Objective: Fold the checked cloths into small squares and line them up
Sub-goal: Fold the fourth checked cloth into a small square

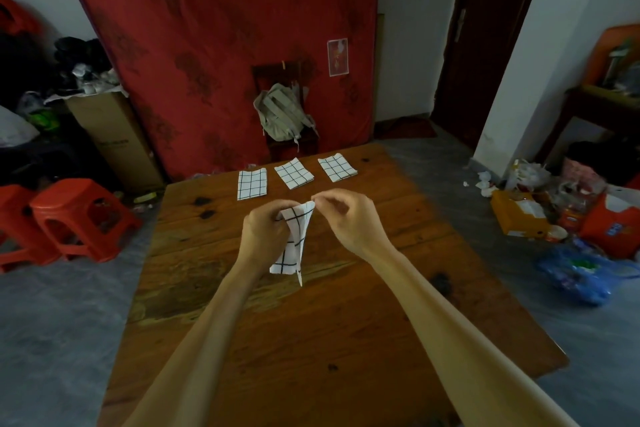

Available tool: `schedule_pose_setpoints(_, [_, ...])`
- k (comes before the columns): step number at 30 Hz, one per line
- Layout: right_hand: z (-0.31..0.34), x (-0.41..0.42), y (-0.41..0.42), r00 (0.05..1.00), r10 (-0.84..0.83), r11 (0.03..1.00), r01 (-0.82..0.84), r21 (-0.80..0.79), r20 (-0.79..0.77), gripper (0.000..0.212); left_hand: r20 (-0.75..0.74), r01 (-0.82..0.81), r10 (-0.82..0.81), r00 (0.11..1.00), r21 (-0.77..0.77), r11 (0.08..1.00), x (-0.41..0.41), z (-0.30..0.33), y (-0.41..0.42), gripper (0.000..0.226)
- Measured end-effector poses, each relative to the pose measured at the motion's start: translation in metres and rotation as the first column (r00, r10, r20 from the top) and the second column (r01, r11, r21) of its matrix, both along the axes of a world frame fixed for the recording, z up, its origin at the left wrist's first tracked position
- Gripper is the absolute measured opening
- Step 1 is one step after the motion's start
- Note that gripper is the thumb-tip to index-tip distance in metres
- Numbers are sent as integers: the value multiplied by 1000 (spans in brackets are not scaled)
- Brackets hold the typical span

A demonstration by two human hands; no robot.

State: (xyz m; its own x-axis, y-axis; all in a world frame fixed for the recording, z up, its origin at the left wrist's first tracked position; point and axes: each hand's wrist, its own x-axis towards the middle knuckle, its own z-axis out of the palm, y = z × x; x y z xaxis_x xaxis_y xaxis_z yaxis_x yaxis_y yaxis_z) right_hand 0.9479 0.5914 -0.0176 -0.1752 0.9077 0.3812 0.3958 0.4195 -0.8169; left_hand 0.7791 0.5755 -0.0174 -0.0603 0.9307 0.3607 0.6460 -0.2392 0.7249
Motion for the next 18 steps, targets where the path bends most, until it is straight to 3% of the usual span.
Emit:
schedule_pose_setpoints(2, [-4,-2,2,989,32,999,-37,31,145,27,-68,91,-89,994,33,995,1,5,-2,45])
schedule_pose_setpoints(5, [-8,-5,3,953,90,996,-86,-28,288,37,-23,157,-156,987,16,988,-1,12,-6,52])
schedule_pose_setpoints(10, [-8,-6,1,969,135,991,-129,-44,204,22,73,157,-156,985,-6,988,-10,19,-13,42])
schedule_pose_setpoints(14, [-12,-4,2,965,110,993,-94,-77,239,22,231,164,-153,961,-30,986,-19,20,-15,28])
schedule_pose_setpoints(18, [-15,-4,3,963,98,992,-75,-99,253,20,-29,115,-114,993,38,993,-15,19,-16,9])
